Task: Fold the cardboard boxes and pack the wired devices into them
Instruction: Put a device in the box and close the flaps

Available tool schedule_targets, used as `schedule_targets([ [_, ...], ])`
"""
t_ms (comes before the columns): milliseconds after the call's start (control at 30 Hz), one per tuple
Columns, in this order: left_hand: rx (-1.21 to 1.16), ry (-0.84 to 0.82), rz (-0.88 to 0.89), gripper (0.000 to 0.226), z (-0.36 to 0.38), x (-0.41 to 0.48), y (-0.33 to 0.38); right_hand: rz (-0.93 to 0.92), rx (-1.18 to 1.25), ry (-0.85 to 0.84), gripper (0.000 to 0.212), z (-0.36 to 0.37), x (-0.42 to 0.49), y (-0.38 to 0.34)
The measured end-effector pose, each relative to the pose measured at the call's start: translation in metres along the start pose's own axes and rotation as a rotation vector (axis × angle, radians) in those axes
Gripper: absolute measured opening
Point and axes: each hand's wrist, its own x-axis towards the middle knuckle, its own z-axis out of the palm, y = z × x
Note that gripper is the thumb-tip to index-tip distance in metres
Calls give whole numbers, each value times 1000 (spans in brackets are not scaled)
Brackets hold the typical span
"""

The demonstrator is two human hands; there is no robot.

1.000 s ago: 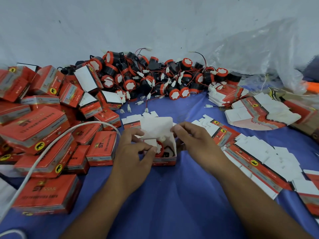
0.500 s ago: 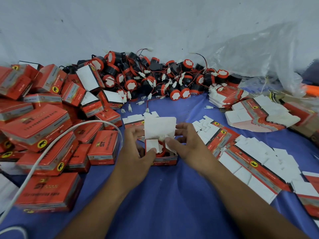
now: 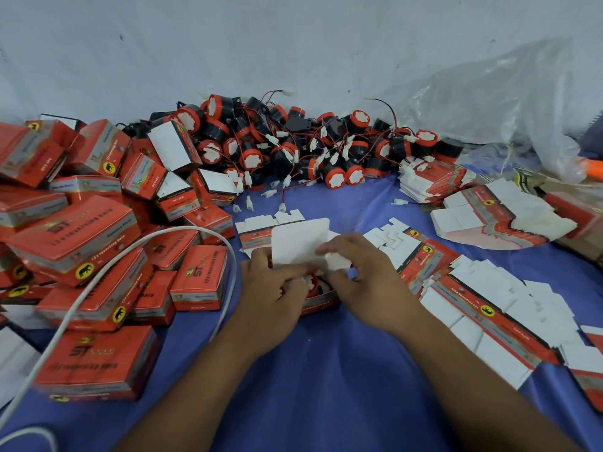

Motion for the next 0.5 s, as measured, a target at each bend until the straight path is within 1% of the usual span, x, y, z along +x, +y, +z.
schedule_targets([
  [100, 10, -67, -24, 43, 2, 1, -2, -31, -74, -33, 35, 2, -2, -6],
  [133, 9, -50, -16, 43, 3, -1, -2, -21, -93, -40, 39, 2, -1, -7],
  [167, -8, -9, -2, 43, 3, -2, -2, -11, -112, -50, 47, 1, -1, -7],
  [200, -43, 41, 12, 42, 3, -4, -3, -11, -130, -75, 51, 0, -1, -7],
  [233, -87, 82, 20, 42, 2, -4, -5, -22, -150, -103, 48, -2, -2, -8],
  [300, -188, 110, 20, 45, 0, -5, -7, -69, -191, -138, 28, -4, -6, -8],
  [333, -246, 108, 10, 51, -2, -6, -7, -92, -221, -147, 18, -5, -7, -8],
  [367, -299, 114, -1, 59, -2, -5, -7, -108, -242, -157, 14, -5, -8, -9],
  [400, -341, 129, -8, 66, -2, -5, -7, -112, -241, -164, 18, -4, -8, -11],
  [500, -400, 150, -14, 76, -3, -3, -9, -6, -125, -108, 50, -4, -4, -13],
])
